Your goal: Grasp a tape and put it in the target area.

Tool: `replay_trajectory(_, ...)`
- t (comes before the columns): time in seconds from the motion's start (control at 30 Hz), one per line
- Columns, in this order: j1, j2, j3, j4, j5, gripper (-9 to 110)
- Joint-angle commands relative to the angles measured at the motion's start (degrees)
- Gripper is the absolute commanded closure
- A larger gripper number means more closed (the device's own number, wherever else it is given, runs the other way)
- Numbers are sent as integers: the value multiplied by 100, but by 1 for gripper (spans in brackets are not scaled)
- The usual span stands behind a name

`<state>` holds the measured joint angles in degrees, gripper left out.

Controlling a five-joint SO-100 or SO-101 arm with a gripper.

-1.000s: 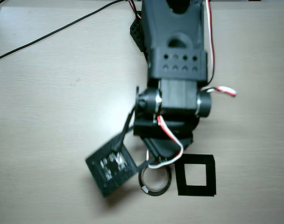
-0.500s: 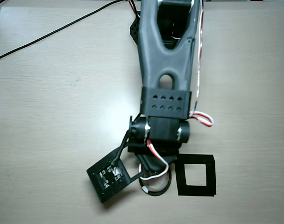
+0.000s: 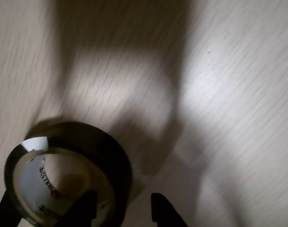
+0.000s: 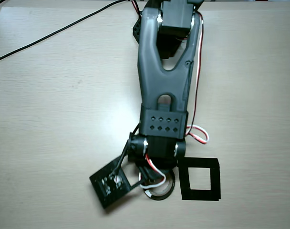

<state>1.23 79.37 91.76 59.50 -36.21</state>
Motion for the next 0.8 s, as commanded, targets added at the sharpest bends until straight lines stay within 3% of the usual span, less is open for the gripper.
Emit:
replay_trajectory(0.0,-70,-44,-360,-18,-18,91)
replay_trajectory(0.13,-79,-316,-615,-9,-26,101)
replay_trajectory(0.4,-79,-677,-1116,352,-88,101)
replay_trajectory(0.77,-1099,1090,-932,1230,-352,101)
